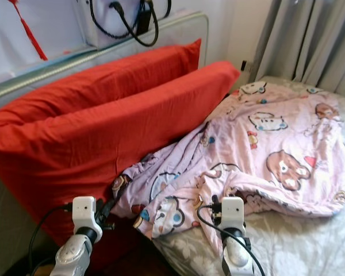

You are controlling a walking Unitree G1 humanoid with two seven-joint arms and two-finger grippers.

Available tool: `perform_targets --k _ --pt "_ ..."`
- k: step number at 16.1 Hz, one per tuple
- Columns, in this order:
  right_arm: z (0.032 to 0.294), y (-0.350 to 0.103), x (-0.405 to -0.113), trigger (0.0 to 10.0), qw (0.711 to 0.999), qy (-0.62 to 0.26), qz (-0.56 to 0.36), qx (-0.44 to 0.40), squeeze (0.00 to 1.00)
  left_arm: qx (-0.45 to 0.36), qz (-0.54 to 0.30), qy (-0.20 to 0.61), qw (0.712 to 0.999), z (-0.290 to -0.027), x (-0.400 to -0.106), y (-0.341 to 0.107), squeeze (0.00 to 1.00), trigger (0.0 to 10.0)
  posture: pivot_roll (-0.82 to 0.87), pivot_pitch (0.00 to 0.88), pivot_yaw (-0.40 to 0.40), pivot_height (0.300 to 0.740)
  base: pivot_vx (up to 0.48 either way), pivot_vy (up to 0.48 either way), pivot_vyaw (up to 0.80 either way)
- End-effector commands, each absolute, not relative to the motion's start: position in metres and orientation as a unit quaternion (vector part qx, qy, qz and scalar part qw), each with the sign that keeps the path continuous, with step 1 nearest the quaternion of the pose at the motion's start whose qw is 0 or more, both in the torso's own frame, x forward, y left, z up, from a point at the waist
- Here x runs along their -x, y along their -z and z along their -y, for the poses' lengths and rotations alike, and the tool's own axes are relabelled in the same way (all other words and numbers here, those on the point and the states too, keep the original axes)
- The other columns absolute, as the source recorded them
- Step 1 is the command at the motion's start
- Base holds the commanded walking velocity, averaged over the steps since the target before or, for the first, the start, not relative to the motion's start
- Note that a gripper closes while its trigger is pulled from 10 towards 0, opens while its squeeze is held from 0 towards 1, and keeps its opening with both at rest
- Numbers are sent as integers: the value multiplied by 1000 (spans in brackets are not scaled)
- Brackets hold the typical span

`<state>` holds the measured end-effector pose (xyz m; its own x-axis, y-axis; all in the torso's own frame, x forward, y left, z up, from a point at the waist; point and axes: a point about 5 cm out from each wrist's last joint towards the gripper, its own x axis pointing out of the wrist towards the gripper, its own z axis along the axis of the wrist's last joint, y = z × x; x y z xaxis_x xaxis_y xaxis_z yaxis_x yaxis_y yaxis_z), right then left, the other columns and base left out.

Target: Clean up the room

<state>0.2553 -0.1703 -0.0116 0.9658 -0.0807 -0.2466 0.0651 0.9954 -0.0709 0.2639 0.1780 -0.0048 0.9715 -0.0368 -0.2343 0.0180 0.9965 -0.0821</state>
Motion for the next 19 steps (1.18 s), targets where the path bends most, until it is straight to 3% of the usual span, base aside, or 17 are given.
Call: perform_targets --k 1,3,19 --pt "170 14 -256 10000 989 39 -140 30 0 36 -115 17 993 -179 -266 3 0 10000 -60 0 32 672 0 0 0" --pt "170 12 -257 10000 990 36 -132 34 0 36 -114 17 993 -179 -267 2 0 10000 -56 0 31 652 0 0 0" --pt "161 14 -258 10000 990 5 -143 14 0 41 -112 26 992 -175 -276 -4 0 10000 -45 42 38 652 0 0 0"
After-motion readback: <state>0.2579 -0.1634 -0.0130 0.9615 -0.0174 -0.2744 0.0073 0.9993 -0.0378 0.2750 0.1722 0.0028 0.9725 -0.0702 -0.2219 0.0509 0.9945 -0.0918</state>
